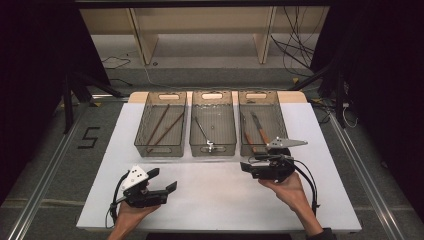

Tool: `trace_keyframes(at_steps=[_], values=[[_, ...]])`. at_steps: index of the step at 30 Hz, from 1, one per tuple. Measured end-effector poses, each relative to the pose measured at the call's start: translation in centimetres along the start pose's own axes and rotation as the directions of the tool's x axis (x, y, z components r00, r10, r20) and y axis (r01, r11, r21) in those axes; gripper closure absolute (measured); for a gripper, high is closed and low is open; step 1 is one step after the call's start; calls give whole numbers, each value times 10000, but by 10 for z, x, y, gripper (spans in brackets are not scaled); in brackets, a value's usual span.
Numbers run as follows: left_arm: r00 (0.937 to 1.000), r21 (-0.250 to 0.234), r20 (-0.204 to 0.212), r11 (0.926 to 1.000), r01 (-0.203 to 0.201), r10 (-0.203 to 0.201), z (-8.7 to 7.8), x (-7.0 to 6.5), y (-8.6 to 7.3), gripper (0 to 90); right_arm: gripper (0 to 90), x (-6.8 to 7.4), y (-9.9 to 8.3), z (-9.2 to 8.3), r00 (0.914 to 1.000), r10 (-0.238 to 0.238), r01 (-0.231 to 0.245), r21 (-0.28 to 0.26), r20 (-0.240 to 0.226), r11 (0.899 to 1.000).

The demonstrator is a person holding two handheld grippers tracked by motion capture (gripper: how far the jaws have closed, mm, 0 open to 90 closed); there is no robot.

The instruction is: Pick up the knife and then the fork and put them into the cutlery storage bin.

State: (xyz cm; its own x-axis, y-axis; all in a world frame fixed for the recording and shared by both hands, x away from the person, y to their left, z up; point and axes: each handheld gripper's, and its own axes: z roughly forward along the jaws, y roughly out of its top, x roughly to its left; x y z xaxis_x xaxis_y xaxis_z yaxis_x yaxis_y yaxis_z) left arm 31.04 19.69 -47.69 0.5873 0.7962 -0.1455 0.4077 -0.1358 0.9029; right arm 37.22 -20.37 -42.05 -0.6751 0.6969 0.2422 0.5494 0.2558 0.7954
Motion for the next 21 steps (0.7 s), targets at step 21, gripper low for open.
trace_keyframes(at_steps=[21], values=[[9999,103,76,9999,-69,68,-1,0,-1,168,215,8,-51,-15,9997,-259,253,-994,-45,9947]])
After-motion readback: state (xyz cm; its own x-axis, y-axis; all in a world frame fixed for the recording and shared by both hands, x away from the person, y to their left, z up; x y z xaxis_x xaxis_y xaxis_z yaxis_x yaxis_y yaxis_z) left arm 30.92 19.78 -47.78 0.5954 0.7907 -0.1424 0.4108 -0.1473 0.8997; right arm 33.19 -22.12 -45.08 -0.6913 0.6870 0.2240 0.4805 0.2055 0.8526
